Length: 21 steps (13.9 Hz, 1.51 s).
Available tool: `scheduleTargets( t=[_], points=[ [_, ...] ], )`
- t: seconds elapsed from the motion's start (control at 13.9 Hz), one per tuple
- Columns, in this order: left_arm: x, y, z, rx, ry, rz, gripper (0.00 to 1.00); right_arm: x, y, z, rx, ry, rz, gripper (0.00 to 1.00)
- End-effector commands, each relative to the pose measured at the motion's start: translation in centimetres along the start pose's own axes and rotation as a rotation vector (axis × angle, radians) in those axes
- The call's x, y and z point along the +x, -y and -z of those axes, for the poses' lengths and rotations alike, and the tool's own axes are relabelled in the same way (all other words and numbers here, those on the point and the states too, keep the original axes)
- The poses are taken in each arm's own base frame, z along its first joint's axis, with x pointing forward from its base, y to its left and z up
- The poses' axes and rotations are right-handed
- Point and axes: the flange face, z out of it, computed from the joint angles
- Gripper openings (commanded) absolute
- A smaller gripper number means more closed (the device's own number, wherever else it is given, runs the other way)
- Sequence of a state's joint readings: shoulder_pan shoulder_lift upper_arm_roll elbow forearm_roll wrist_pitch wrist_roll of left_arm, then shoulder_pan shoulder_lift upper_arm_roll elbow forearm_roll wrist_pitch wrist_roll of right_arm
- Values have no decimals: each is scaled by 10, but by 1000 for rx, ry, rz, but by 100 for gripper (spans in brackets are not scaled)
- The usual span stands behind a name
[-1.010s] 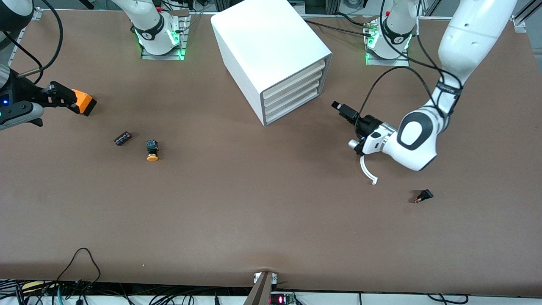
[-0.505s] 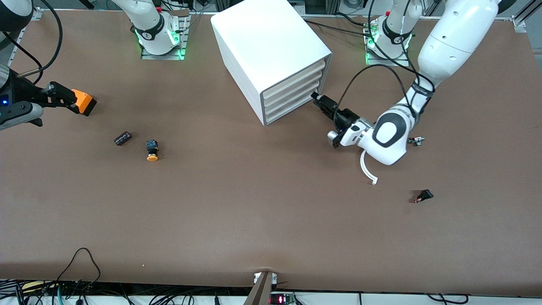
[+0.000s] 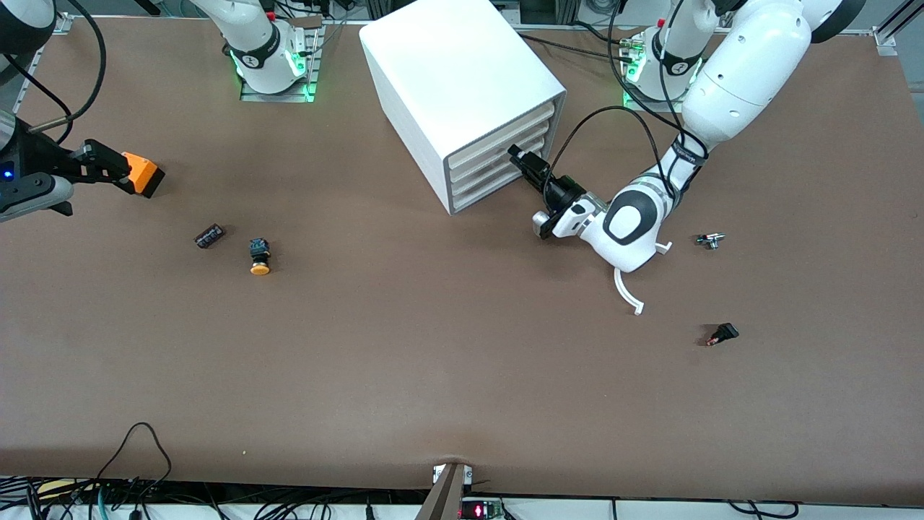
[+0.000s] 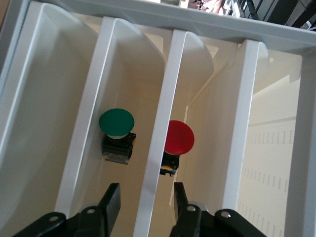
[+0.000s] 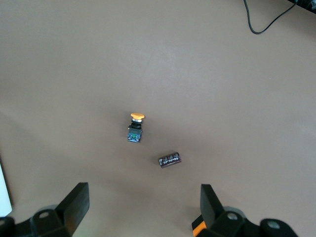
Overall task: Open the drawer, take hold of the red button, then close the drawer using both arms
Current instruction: 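Grasp the drawer handle with the left gripper, then pull the drawer outward from the cabinet with the left gripper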
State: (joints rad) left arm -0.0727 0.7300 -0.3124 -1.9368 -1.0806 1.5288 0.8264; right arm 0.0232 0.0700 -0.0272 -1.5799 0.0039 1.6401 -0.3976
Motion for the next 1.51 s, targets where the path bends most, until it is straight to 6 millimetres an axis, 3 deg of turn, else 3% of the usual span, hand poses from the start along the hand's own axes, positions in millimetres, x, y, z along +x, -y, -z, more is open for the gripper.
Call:
scheduleTargets(
  t=[0.0,0.29,0.5,0.65,1.08,1.3,1.44],
  points=[
    [-1,-1,-9,-17,-6,-17,45,2,-3,5,-7,-4,-5,100],
    [2,0,-30,-52,-11,-4,40,2,-3,5,-8,-6,-5,100],
    [3,-1,-31,-57,-18,-4,31,2,-3,5,-8,-6,-5,100],
    [4,-2,-28,-56,-24,-9,29,2,-3,5,-8,-6,-5,100],
    [6,-2,-18,-40,-46,-22,8,2,-3,5,-15,-3,1,100],
    [6,0,-14,-37,-51,-20,6,8,-1,3,-10,-6,1,100],
    [6,1,5,-22,-77,-19,6,11,0,3,-11,-14,6,100]
  ],
)
